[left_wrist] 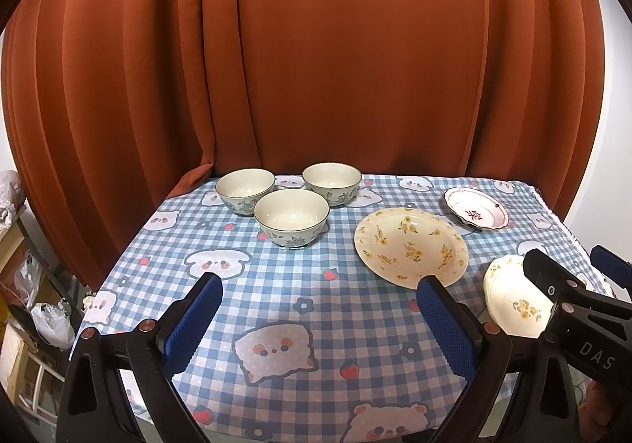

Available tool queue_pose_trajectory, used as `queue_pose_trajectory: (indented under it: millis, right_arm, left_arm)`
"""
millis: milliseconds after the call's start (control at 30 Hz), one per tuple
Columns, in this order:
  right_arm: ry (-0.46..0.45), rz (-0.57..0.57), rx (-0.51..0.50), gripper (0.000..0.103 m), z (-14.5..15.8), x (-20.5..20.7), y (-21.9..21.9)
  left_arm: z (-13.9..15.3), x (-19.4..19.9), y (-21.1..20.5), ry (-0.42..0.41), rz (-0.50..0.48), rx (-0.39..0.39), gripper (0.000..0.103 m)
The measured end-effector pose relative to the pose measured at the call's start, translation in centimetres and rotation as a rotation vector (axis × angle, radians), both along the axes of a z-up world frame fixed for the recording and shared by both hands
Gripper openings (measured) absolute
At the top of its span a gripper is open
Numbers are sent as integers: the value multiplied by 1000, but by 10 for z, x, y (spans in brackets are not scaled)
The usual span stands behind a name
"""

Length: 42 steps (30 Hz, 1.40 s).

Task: Organize plates and bowls

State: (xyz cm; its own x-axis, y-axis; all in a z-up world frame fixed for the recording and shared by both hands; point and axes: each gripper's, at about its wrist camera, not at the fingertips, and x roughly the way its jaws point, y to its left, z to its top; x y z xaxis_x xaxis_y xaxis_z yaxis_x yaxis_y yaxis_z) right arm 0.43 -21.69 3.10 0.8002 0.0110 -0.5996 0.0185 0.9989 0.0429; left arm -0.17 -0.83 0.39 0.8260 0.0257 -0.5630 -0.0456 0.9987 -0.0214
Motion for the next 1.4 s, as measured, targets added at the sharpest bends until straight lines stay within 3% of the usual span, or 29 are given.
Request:
queue_pose_trajectory:
  millis: [600,900,1200,1400]
  right_arm:
    - [46,-63,-36,101,-3,-1,20]
    - [91,-106,-44,101,-15,0,9]
    - [97,-74,-35,101,-27,21,-35]
    - [127,-48,-19,101,-38,43,-88]
  left_arm:
    - [-7,9,8,48,-57,-22,98]
    - [-16,20,-5,86,-98,-25,96]
    - [-20,42,-55,96,-75,-3,94]
    - [-28,59,-109,122,-62,-9,91]
